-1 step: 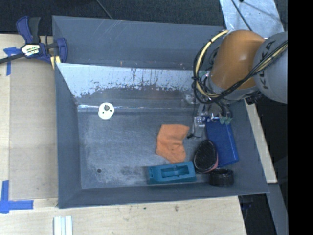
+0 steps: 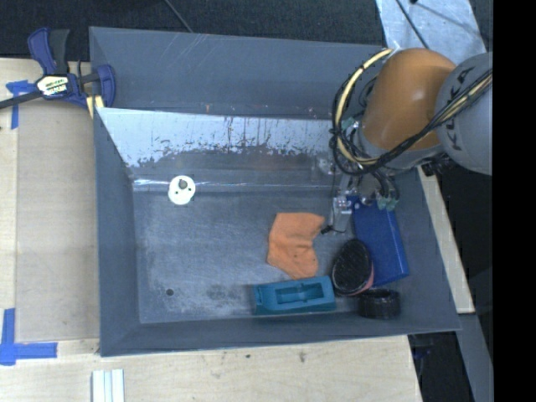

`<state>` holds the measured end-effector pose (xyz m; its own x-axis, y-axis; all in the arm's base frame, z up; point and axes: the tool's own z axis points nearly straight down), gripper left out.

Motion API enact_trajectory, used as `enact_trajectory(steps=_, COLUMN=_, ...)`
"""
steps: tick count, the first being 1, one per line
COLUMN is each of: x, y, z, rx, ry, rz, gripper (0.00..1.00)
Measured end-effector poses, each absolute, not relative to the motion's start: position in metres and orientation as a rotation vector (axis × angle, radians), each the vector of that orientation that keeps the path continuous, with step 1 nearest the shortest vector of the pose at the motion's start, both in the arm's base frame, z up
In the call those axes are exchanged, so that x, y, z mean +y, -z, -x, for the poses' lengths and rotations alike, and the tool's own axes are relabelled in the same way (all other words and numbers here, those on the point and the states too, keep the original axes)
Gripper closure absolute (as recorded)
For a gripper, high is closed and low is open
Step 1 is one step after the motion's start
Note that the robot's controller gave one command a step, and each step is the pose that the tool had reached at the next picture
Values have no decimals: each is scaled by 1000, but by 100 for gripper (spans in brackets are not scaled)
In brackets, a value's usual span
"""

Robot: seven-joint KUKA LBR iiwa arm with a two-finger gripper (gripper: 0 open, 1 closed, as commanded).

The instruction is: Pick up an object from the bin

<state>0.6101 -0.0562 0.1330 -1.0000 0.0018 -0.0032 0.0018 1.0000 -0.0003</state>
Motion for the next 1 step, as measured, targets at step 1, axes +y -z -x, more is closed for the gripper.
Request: enact_trajectory(steps=1, x=-39, y=-94, z=-595, rx=3133, ry=1, rz=126, gripper=0)
